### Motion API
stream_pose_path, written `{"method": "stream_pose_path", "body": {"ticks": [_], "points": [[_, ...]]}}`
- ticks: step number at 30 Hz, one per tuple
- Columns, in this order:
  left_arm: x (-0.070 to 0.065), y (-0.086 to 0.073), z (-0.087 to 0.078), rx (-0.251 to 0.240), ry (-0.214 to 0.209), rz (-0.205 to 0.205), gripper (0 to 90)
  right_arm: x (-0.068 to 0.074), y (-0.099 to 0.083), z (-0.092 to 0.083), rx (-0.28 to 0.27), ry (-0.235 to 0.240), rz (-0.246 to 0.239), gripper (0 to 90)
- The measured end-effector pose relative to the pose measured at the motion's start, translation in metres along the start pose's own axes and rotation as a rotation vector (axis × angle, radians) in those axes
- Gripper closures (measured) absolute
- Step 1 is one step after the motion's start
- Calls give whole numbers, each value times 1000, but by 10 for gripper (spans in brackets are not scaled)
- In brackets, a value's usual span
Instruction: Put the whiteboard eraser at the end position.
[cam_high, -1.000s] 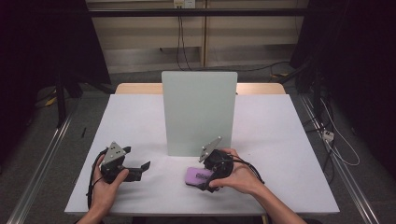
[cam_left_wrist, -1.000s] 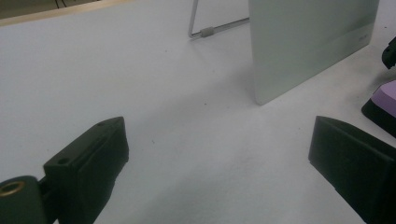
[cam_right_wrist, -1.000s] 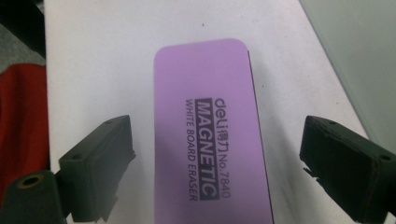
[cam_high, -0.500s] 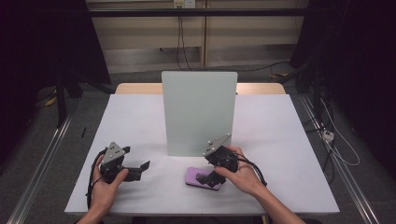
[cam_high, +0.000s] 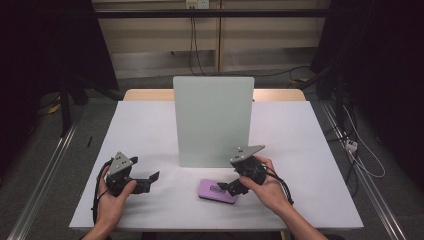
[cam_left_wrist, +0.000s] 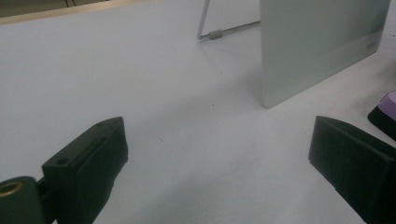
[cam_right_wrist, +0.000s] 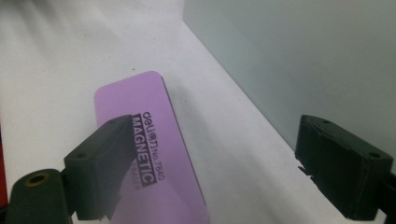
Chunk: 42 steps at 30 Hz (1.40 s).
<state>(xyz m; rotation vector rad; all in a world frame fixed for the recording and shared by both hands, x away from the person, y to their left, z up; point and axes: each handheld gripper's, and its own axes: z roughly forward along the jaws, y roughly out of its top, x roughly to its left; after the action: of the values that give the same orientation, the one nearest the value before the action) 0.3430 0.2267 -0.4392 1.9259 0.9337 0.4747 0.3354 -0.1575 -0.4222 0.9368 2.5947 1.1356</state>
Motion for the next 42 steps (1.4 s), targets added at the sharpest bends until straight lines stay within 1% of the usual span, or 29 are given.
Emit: {"method": "stream_pose_path", "body": {"ticks": [4,5,6,7,9,10,12,13,19,25,30,34,36,38,40,42], "points": [[-1,0,0,2,-2,-2,46,-4,-10,-6,-46,-34,35,127],[-1,0,0,2,-7,4,46,-5,-13,-8,-54,-42,42,126],[-1,0,1,2,-11,0,46,-6,-15,-10,-62,-51,50,123],[-1,1,1,5,-11,6,46,-7,-17,-12,-68,-64,56,123],[-2,0,1,5,-7,6,46,-10,-22,-16,-79,-88,70,123],[-2,0,1,6,-7,-1,46,-11,-24,-18,-86,-99,78,122],[-1,0,1,6,-5,-2,47,-14,-29,-23,-100,-125,99,121],[-1,0,1,8,-3,-3,47,-15,-32,-25,-108,-138,100,121],[0,0,2,10,0,-20,47,-22,-45,-39,-150,-187,147,116],[1,0,2,7,4,-29,47,-29,-58,-49,-169,-232,182,98],[0,-1,2,11,11,-33,47,-35,-71,-59,-201,-285,220,100],[1,-1,2,3,17,-41,47,-37,-85,-66,-219,-314,255,105],[1,0,2,3,17,-41,47,-39,-91,-68,-222,-335,262,102],[1,0,1,2,18,-38,47,-40,-95,-70,-228,-350,276,103],[0,0,1,0,20,-38,47,-40,-99,-72,-242,-366,281,100],[0,0,0,-5,19,-40,47,-41,-102,-76,-256,-370,294,103]]}}
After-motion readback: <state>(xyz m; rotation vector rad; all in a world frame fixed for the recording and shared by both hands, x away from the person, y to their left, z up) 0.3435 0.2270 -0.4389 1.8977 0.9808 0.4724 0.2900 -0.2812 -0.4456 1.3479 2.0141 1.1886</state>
